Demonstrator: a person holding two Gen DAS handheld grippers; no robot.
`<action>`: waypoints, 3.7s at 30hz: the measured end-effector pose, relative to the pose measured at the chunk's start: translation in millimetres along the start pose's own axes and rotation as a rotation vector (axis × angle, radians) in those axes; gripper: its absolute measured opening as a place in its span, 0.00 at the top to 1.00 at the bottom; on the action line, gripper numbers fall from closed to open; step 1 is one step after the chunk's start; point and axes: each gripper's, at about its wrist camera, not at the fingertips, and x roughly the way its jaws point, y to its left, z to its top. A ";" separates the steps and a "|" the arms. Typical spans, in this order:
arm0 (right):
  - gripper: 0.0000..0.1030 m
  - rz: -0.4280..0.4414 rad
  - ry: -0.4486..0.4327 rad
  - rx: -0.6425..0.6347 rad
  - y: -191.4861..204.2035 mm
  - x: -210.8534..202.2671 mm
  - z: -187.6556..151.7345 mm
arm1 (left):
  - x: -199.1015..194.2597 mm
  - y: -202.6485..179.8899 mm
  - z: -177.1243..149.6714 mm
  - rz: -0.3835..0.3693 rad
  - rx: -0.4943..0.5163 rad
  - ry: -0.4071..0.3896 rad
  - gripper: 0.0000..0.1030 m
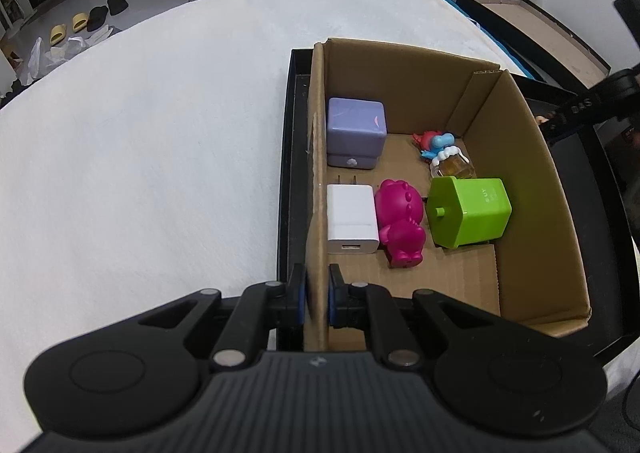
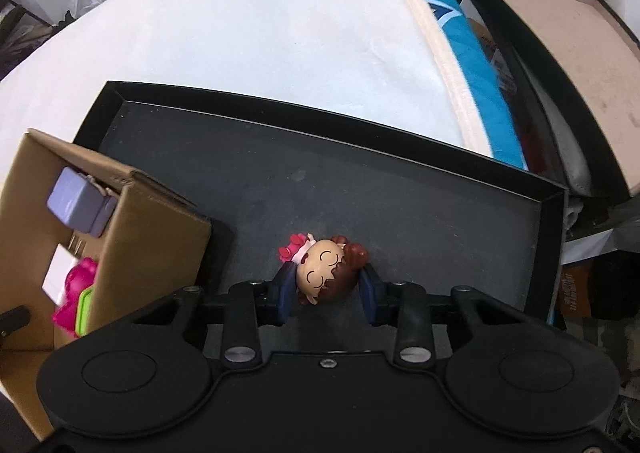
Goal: Organize rigid objects
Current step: 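Carry the doll figure into the box and open the right gripper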
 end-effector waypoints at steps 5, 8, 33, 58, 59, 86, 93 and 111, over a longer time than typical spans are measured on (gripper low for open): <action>0.68 -0.013 -0.010 0.004 -3.1 -17.8 -6.3 | -3.0 -0.1 -1.4 -0.002 0.001 -0.005 0.91; 0.68 -0.017 -0.019 0.002 -2.6 -30.1 -12.9 | -4.2 0.0 -2.1 -0.003 -0.001 -0.006 0.91; 0.68 -0.035 -0.127 -0.060 22.3 -111.7 -34.0 | -22.2 5.5 -7.8 -0.034 -0.015 -0.043 0.91; 0.68 -0.006 -0.150 -0.172 98.5 -130.2 -26.5 | -24.8 14.6 -10.9 -0.084 -0.038 -0.053 0.90; 0.68 -0.005 -0.148 -0.175 101.6 -129.1 -26.0 | -24.7 15.2 -10.9 -0.086 -0.039 -0.052 0.90; 0.68 -0.027 -0.119 -0.207 165.2 -72.5 0.3 | -24.1 21.0 -11.8 -0.115 -0.049 -0.057 0.90; 0.58 0.000 -0.118 -0.172 163.5 -71.9 2.1 | -23.7 20.8 -11.7 -0.116 -0.050 -0.060 0.90; 0.39 0.059 -0.192 -0.060 117.9 -118.8 -34.9 | -24.5 21.9 -11.0 -0.116 -0.053 -0.052 0.90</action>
